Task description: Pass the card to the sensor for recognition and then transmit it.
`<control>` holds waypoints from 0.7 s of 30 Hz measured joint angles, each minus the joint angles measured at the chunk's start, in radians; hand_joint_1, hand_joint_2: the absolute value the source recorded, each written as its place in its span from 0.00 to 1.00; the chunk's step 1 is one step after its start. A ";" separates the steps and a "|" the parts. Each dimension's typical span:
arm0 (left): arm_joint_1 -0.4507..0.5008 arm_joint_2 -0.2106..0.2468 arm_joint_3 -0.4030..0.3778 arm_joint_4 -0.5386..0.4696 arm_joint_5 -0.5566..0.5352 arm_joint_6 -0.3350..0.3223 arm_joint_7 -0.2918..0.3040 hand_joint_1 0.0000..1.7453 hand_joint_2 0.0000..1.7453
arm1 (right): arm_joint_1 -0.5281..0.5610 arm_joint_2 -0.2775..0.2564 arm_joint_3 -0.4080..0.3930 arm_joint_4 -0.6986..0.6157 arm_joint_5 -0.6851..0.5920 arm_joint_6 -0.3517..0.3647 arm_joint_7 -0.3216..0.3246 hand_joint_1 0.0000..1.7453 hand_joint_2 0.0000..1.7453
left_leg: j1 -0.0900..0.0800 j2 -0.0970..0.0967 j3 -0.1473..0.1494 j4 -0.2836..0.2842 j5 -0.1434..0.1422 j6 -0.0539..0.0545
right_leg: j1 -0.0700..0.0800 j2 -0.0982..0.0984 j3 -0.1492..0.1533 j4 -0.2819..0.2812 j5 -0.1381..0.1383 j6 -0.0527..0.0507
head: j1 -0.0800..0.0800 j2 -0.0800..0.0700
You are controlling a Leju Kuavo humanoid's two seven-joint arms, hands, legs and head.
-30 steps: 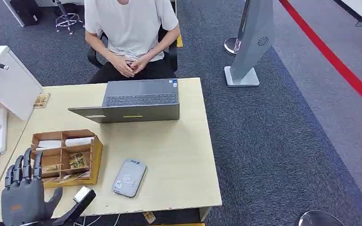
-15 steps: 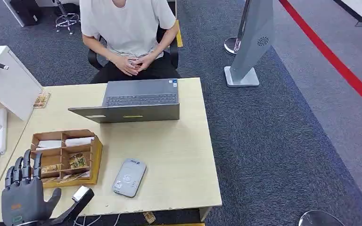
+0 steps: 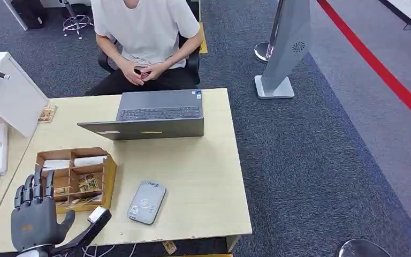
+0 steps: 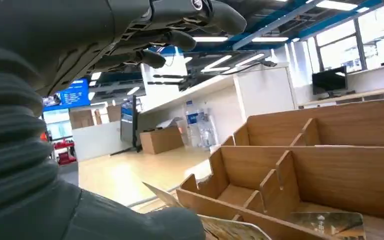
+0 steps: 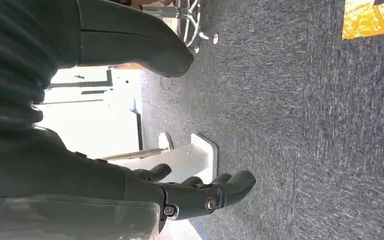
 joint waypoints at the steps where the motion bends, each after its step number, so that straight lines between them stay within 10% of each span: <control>1: -0.002 -0.002 0.000 0.003 0.000 0.000 0.000 0.00 1.00 | 0.000 0.000 0.000 0.000 0.000 0.000 0.000 0.00 1.00 | 0.000 0.000 0.000 0.000 0.000 0.000 | 0.000 0.000 0.000 0.000 0.000 0.000 | 0.000 0.000; 21: -0.045 -0.023 0.000 0.105 0.001 0.000 0.016 0.00 1.00 | 0.000 -0.002 0.003 0.000 0.017 0.002 0.003 0.00 1.00 | 0.000 0.000 0.000 0.000 0.000 0.000 | 0.000 0.000 0.000 0.000 0.000 0.000 | 0.000 0.000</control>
